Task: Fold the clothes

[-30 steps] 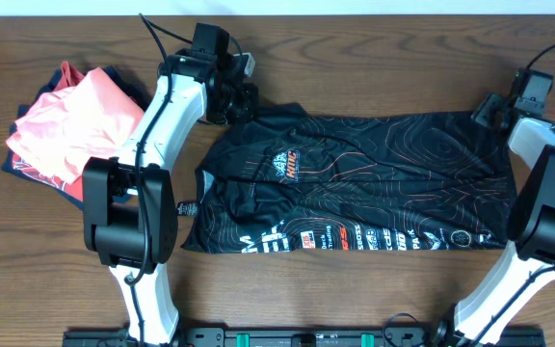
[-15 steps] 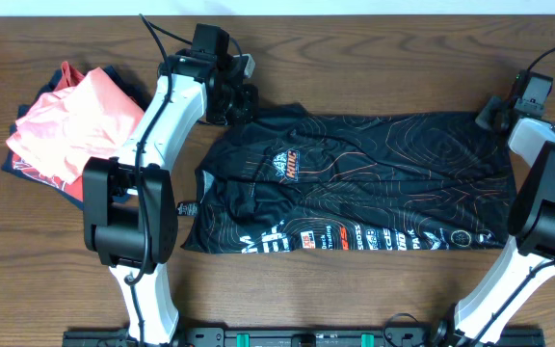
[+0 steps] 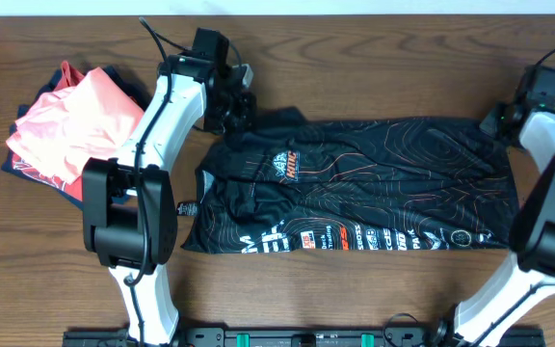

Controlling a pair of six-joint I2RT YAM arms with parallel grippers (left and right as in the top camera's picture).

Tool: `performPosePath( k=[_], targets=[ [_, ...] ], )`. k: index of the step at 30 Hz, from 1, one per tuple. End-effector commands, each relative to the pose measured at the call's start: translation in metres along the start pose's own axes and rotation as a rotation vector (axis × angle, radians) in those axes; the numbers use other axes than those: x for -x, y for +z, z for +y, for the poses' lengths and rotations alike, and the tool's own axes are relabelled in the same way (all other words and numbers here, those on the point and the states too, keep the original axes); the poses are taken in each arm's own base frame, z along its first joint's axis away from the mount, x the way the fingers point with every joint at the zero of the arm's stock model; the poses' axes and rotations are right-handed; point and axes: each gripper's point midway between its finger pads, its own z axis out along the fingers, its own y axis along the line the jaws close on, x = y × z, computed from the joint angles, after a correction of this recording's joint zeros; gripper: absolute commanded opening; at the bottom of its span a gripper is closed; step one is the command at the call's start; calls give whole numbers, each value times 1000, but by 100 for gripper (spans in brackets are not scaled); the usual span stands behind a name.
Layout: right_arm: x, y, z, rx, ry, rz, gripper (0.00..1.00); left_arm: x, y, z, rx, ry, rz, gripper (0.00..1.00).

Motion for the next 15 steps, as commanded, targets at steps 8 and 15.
performPosePath(
  k=[8, 15],
  targets=[
    [-38, -76, -70, -261, -17, 176, 1, -67, -42, -5, 43, -94, 193, 6],
    [-73, -91, -111, -381, -9, 340, 1, -107, -48, -2, 68, -124, 349, 6]
  ],
)
